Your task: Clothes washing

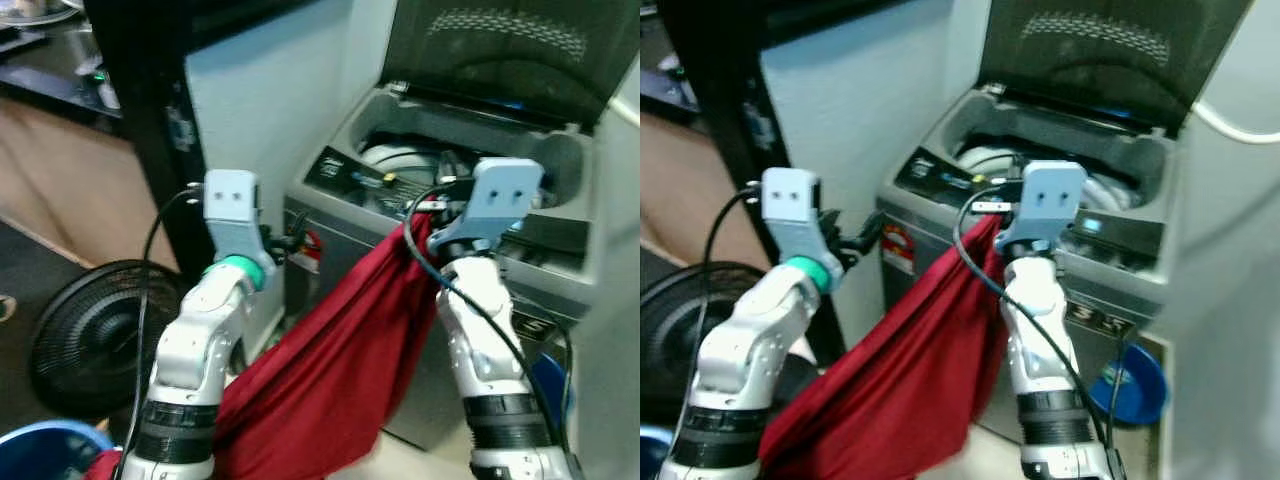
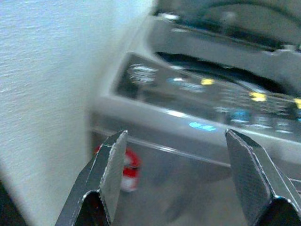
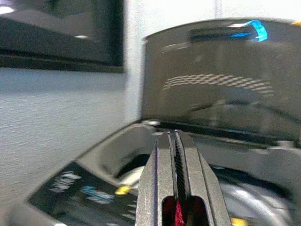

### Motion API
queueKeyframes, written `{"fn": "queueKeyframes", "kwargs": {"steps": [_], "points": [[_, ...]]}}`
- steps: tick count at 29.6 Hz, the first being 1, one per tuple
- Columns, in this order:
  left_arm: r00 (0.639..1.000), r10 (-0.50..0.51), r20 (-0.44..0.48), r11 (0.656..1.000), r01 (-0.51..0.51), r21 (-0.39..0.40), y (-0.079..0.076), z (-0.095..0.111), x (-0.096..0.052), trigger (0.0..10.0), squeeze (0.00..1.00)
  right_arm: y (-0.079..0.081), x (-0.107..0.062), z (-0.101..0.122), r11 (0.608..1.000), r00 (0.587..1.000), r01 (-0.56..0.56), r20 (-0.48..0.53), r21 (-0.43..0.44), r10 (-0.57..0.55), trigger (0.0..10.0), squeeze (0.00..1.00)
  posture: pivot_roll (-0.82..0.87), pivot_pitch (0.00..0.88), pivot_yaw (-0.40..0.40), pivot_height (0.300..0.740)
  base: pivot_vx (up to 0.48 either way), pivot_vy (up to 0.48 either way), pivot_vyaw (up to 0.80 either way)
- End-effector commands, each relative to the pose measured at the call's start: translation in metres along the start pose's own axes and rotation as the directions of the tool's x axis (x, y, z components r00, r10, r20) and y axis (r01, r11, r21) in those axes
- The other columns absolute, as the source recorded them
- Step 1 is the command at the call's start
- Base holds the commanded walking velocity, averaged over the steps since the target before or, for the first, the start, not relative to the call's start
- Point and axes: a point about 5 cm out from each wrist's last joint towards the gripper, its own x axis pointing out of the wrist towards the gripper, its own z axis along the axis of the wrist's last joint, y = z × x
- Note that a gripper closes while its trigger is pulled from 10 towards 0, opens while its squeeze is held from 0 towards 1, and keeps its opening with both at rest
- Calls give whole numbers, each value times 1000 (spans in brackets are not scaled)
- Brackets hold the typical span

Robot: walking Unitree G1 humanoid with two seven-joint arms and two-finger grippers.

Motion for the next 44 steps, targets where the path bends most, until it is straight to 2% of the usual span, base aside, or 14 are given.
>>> {"fn": "queueKeyframes", "kwargs": {"steps": [1, 21, 26, 29, 32, 33, 35, 36, 38, 39, 40, 41, 42, 44], "points": [[1000, 11, -6, 1000, -11, 7, 3, -2, -1, 10000, 0, 0, 1, 4, 1000, 1000, 7, 21, 2, -7, 10000, 0, 100, 0, 45, 740, 0, 0, -800], [1000, 10, 0, 1000, -10, 5, 1, -2, -1, 10000, 0, 1, 4, 6, 1000, 999, -11, 33, -11, 11, 10000, 0, 101, 0, 31, 740, 0, 0, -800], [999, 0, 54, 993, -6, 119, 0, 2, -4, 10000, 0, 18, 6, 18, 980, 978, -196, 74, 39, 193, 10000, 0, 102, 0, 32, 740, 0, 0, -480], [998, -5, 62, 991, -4, 131, -1, 2, -4, 10000, 0, 23, 6, 23, 967, 967, -245, 93, 75, 238, 10000, 0, 102, 0, 32, 740, 0, 0, 0], [998, -10, 67, 991, 1, 137, -3, 2, -5, 10000, 0, 32, 5, 35, 933, 939, -334, 134, 132, 316, 10000, 0, 105, 0, 33, 740, 0, 0, 0], [998, -24, 61, 991, 16, 136, -4, 0, -6, 10000, 0, 44, 3, 57, 852, 875, -477, 211, 218, 436, 10000, 0, 105, 0, 32, 740, 0, 0, 0], [998, -32, 57, 990, 24, 136, -4, -1, -6, 10000, 0, 48, 2, 64, 816, 847, -526, 238, 241, 476, 10000, 0, 103, 0, 33, 740, 0, 0, 0], [997, -65, 49, 989, 57, 139, -5, -1, -8, 10000, 0, 52, 0, 72, 773, 813, -578, 267, 261, 517, 10000, 0, 103, 0, 33, 740, 0, 0, 0], [997, -65, 49, 989, 57, 139, -5, -1, -8, 10000, 0, 52, 0, 72, 773, 813, -578, 267, 261, 517, 10000, 0, 103, 0, 33, 740, 0, 0, 0], [994, -99, 45, 986, 92, 140, -7, -2, -10, 10000, 0, 55, -1, 77, 738, 785, -616, 290, 274, 548, 10000, 0, 103, 0, 33, 740, 0, 0, 0], [994, -99, 45, 986, 92, 140, -7, -2, -10, 10000, 0, 55, -1, 77, 738, 785, -616, 290, 274, 548, 10000, 0, 103, 0, 33, 740, 0, 0, 0], [977, -211, 44, 970, 204, 129, -10, 0, -18, 10000, 0, 58, -3, 81, 706, 755, -653, 307, 276, 579, 10000, 0, 103, 0, 33, 740, 0, 0, 0], [977, -211, 44, 970, 204, 129, -10, 0, -18, 10000, 0, 58, -3, 81, 706, 755, -653, 307, 276, 579, 10000, 0, 103, 0, 33, 740, 0, 0, 0], [899, -435, 49, 892, 423, 159, -17, 9, -40, 10000, 0, 56, 1, 84, 705, 748, -660, 314, 259, 584, 10000, 0, 111, 0, 18, 740, 0, 0, 0]]}}
